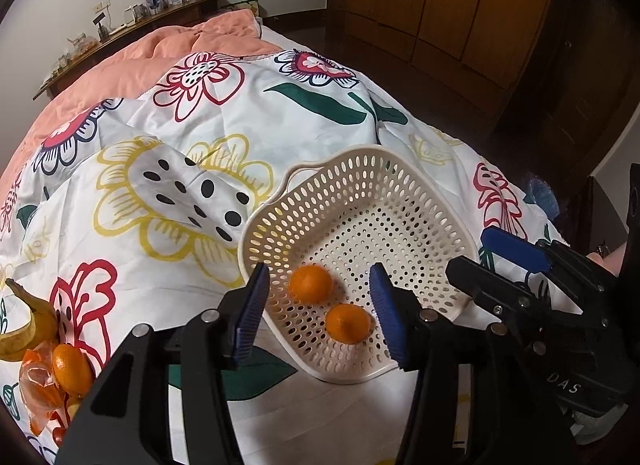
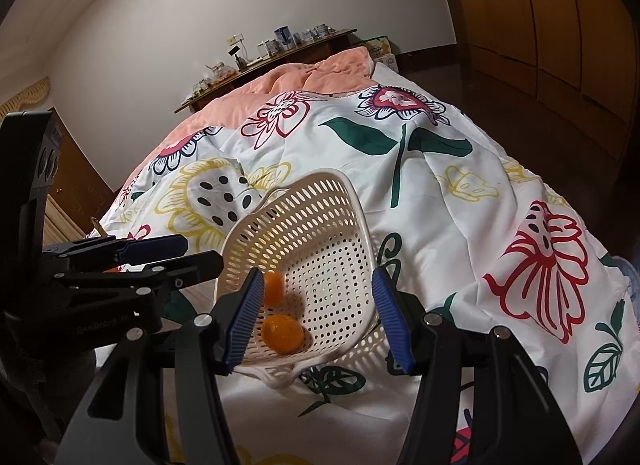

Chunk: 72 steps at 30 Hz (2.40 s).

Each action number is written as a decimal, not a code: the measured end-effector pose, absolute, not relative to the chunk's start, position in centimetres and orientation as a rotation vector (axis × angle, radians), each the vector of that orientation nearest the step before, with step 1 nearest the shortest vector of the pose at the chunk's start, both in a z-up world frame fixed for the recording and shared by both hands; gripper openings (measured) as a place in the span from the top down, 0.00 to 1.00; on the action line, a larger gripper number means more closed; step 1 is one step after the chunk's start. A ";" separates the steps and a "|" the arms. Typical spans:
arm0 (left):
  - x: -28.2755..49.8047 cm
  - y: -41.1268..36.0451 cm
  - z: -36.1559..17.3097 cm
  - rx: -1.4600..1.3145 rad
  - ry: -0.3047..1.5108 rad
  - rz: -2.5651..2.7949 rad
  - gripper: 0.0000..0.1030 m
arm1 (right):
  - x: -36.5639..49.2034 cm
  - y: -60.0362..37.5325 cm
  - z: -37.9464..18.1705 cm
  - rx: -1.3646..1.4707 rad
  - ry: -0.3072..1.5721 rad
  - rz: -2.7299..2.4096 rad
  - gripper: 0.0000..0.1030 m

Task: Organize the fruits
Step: 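Carry the mandarin over the white basket and open the left tool, then move the empty left tool back to the fruit pile, then grasp the clear plastic bag of orange fruit with the left tool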

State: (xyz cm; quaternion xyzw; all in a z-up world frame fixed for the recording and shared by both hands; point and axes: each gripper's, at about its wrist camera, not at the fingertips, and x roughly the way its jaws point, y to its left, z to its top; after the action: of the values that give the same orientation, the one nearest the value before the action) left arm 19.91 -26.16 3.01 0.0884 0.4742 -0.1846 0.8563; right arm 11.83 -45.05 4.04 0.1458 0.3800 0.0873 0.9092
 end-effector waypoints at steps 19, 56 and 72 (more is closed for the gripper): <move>19.3 -23.7 4.8 0.147 0.934 -0.307 0.13 | 11.5 -43.6 4.6 0.297 0.780 0.213 0.37; 16.4 -1.4 9.8 -0.141 0.863 0.064 0.03 | 11.8 -36.6 5.8 0.372 0.868 0.394 0.12; 17.8 0.2 5.1 -0.214 0.947 0.131 0.03 | 11.3 -35.0 5.9 0.335 0.883 0.450 0.12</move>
State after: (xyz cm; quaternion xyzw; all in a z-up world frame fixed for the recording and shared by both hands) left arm 17.83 0.19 5.12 -0.1029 0.4546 0.0630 0.8825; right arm 11.27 -35.00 5.93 0.1599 0.4214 0.2149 0.8664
